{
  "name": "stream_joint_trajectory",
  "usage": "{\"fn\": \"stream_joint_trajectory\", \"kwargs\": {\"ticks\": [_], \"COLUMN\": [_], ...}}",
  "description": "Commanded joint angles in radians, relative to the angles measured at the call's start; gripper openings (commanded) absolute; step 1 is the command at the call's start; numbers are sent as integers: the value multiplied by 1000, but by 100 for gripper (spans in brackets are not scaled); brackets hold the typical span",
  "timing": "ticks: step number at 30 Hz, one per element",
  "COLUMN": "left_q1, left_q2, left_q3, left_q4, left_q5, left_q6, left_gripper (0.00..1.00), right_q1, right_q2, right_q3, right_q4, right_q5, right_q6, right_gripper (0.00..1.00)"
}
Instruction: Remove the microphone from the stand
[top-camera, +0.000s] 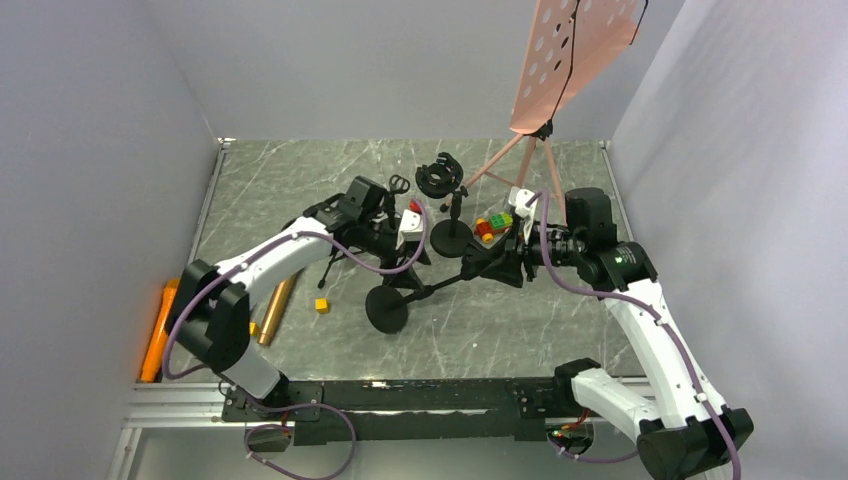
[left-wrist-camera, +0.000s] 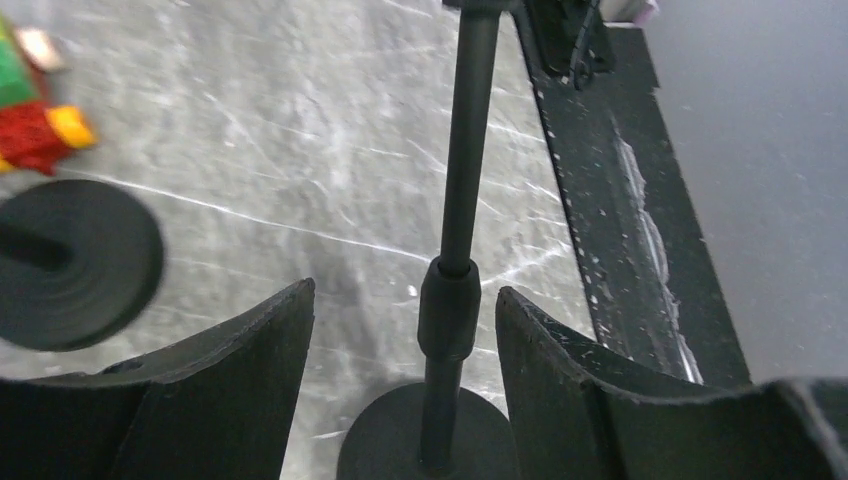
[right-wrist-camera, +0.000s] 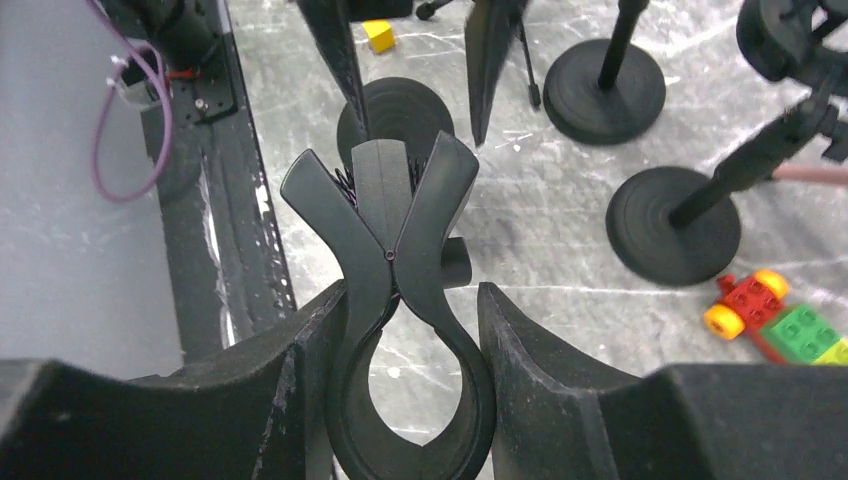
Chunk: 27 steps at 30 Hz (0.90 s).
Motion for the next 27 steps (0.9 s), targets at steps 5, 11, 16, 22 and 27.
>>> {"fn": "stream_joint_trajectory", "kwargs": {"ticks": [5,11,16,22,27], "left_q1": [-61,-113,-124,-279,-290], "left_q2": [113,134,-39,-171,-128], "left_q3": [28,53,-107,-239,-227], "left_q4": [-137,-187,218,386,370], "left_q5": [162,65,-288,-1159,-1092], "left_q6": [178,209,-250,-532,-636], "left_gripper": [66,1,0,0,0], "right_q1": [84,92,53,-116,-157], "right_q2": [-23,-9,78,236,308], "right_q3": [2,20,82,71,65], "right_q4": [38,59,56,17,36], "right_q5": [69,116,171,3,-46], "right_q6": [-149,-68,247,733,778], "right_gripper": [0,0,0,0,0]}}
